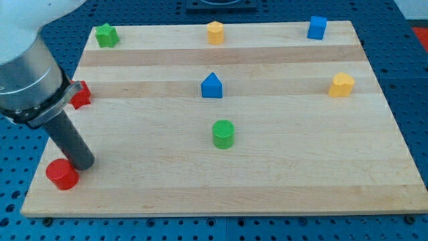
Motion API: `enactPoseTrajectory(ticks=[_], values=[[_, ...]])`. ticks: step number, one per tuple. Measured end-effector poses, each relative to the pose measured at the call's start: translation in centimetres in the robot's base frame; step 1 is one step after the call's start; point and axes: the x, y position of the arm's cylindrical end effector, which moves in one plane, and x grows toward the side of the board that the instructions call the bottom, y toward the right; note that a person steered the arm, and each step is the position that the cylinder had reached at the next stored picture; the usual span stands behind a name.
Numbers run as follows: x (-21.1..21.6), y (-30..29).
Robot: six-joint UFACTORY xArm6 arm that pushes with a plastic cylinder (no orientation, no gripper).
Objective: Keep the blue triangle at the bottom center of the board
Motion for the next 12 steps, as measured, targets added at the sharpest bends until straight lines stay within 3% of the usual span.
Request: enactPoseTrajectory(ticks=[2,3,4,6,7,8,9,10,12], values=[[0.0,-1.1],[-1.1,2.7],[-4.9,6.4],[-14.3,7.6],[-19.2,10.5],[-20.7,16.4],[-19.0,21.8],[-16.2,23.4],[-10.5,22.2]])
